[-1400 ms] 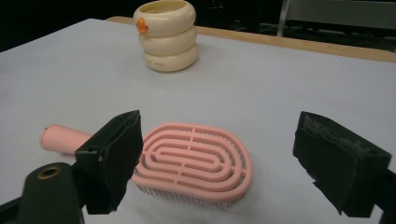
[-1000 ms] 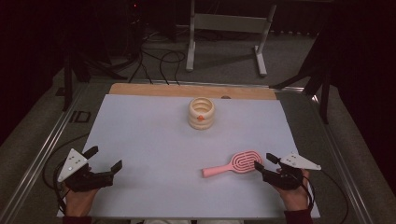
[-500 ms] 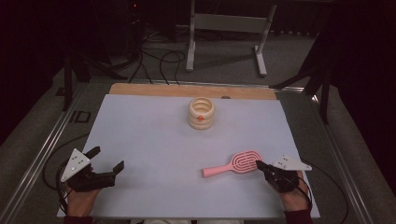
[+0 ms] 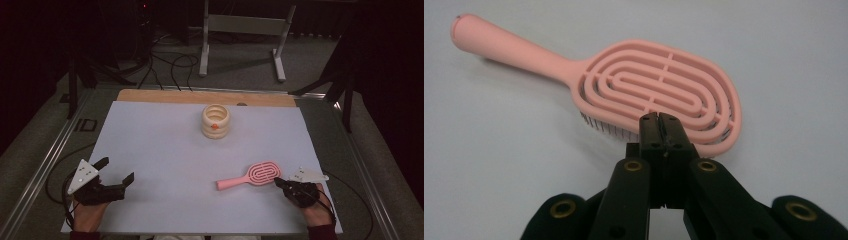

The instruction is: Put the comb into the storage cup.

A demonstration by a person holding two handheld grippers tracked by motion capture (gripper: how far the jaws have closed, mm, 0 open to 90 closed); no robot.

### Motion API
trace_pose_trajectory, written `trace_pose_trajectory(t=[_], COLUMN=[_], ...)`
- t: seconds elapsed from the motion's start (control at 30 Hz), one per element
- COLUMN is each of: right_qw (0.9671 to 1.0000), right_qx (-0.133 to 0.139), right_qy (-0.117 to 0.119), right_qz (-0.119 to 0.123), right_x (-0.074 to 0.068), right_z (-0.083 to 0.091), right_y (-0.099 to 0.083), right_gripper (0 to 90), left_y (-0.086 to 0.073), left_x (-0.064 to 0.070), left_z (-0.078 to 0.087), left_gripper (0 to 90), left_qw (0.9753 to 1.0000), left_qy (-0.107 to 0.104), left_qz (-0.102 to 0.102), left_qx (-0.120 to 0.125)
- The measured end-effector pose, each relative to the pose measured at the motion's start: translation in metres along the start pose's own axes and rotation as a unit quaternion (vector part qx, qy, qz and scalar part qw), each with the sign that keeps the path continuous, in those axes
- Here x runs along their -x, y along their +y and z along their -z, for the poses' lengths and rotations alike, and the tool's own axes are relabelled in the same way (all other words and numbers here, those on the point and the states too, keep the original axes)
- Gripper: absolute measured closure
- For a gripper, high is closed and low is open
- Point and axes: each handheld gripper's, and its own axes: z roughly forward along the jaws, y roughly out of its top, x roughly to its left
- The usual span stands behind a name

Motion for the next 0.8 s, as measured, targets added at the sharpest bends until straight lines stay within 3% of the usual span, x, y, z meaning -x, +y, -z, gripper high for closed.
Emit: trace_pose_trajectory(t=[0.3,0.53,0.8], right_qw=[0.9998,0.9996,0.9995], right_qx=[-0.017,-0.024,-0.028], right_qy=[0.011,-0.004,-0.013], right_qz=[0.003,-0.012,-0.012], right_x=[0.001,0.003,0.003], right_z=[-0.003,-0.009,-0.015], right_y=[-0.003,-0.002,0.005], right_gripper=[90.0,90.0,90.0], left_y=[-0.001,-0.002,-0.003], left_x=[0.0,-0.002,-0.002], left_z=[-0.001,0.0,0.0], left_gripper=[0.0,0.0,0.1], left_qw=[1.0,1.0,0.9999], left_qy=[0.001,0.008,0.012], left_qz=[0.003,0.005,0.009], left_qx=[0.001,0.002,0.005])
